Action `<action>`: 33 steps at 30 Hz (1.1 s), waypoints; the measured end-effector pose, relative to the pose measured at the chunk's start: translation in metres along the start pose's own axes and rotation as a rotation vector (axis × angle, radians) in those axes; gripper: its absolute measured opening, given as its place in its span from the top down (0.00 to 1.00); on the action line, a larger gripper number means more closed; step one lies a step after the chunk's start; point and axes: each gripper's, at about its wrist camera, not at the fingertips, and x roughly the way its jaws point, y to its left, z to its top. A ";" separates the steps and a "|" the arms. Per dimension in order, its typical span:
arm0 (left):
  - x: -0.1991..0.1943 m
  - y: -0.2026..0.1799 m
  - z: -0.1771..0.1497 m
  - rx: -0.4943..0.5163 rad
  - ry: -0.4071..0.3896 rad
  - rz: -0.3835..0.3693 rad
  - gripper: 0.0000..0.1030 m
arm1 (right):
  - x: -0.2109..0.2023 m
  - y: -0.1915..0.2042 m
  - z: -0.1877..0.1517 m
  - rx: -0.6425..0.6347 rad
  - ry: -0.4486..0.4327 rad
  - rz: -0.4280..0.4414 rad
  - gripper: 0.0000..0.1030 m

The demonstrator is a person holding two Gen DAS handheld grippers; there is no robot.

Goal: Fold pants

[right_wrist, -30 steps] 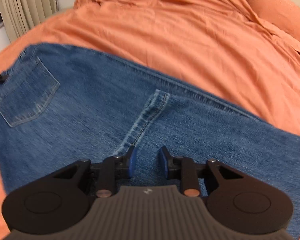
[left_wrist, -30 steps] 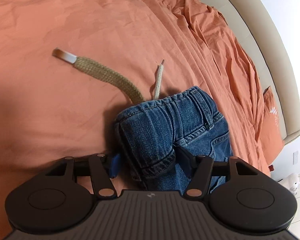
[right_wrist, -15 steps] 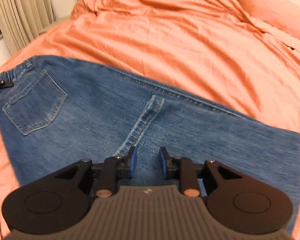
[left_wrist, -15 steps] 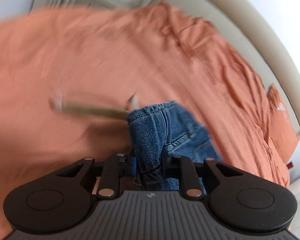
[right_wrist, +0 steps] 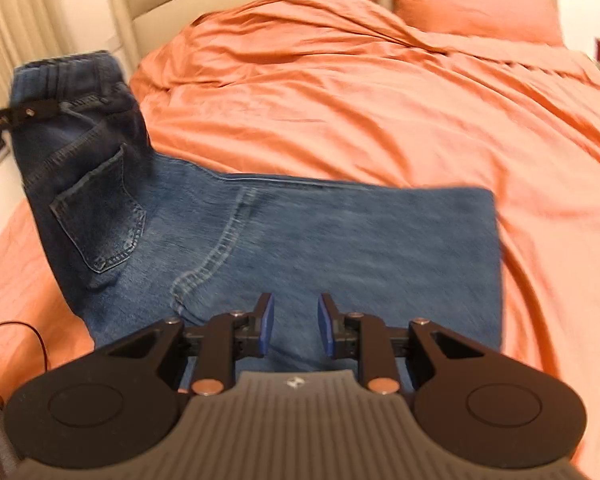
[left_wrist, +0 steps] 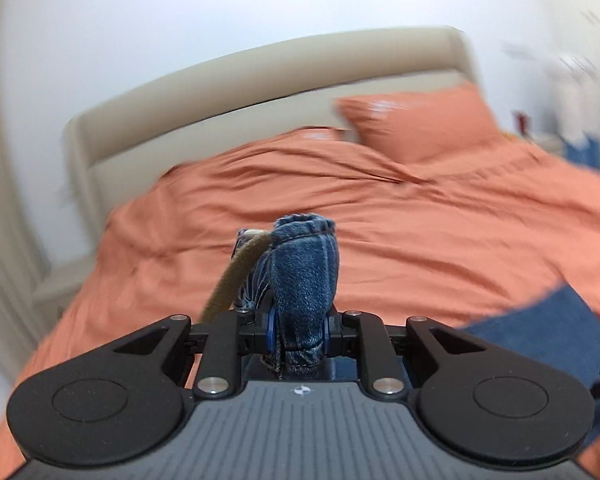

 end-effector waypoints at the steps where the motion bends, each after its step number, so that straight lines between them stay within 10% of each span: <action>1: 0.002 -0.024 -0.002 0.043 0.001 -0.017 0.79 | -0.006 -0.008 -0.007 0.023 -0.004 0.001 0.80; 7: 0.022 -0.147 -0.048 0.257 0.099 -0.182 0.79 | -0.026 -0.059 -0.047 0.157 0.000 -0.024 0.80; 12: 0.032 -0.176 -0.091 0.292 0.276 -0.276 0.73 | -0.024 -0.087 -0.076 0.237 0.023 -0.022 0.80; 17: 0.050 -0.149 -0.084 0.115 0.420 -0.500 0.36 | -0.018 -0.093 -0.080 0.249 0.018 0.002 0.80; 24: 0.063 -0.089 -0.070 -0.164 0.467 -0.729 0.22 | -0.015 -0.075 -0.059 0.203 0.006 0.035 0.80; 33: 0.064 0.012 -0.056 -0.175 0.323 -0.507 0.25 | 0.012 -0.047 0.004 0.247 0.003 0.143 0.79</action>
